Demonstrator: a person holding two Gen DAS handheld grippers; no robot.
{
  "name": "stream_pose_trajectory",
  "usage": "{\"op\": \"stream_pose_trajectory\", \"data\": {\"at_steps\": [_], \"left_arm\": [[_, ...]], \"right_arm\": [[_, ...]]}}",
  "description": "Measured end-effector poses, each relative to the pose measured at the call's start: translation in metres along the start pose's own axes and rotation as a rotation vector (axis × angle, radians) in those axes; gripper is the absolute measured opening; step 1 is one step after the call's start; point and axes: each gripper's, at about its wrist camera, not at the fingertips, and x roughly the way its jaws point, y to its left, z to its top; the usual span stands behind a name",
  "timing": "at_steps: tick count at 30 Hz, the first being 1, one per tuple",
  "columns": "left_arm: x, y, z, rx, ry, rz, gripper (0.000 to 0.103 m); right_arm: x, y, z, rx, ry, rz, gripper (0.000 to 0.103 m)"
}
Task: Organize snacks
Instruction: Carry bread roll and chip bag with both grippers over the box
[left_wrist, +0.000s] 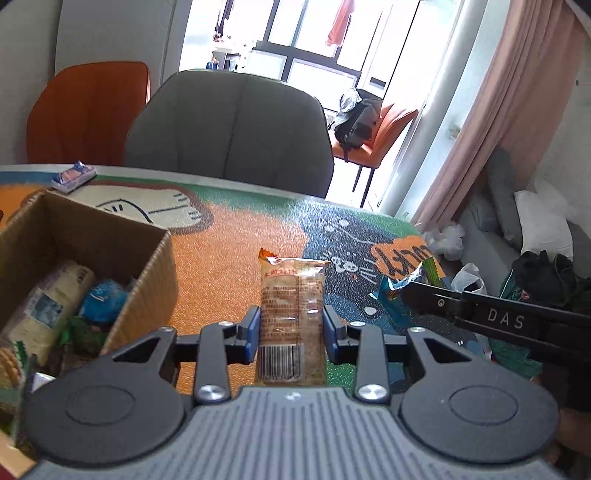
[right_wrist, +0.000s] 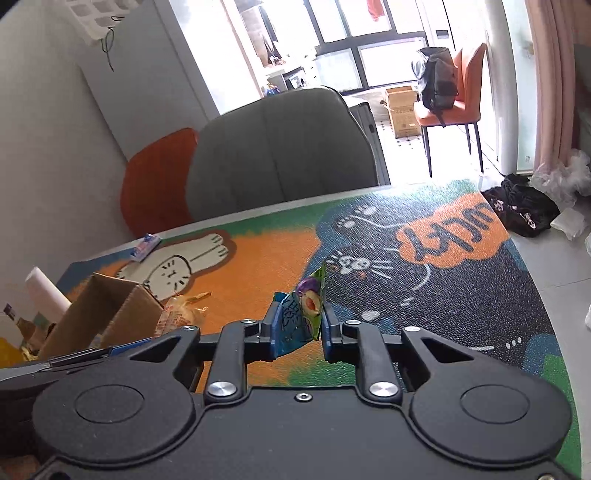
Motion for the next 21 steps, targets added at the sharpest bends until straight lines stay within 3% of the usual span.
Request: {"op": "stream_pose_trajectory", "data": {"at_steps": [9, 21], "left_arm": [[-0.041, 0.025, 0.016, -0.006, -0.048, 0.019, 0.033], [-0.075, 0.087, 0.023, -0.029, -0.061, 0.117, 0.033]], "right_arm": [[-0.011, 0.045, 0.009, -0.039, -0.032, 0.051, 0.020], [-0.003, 0.104, 0.009, -0.085, -0.029, 0.138, 0.020]]}}
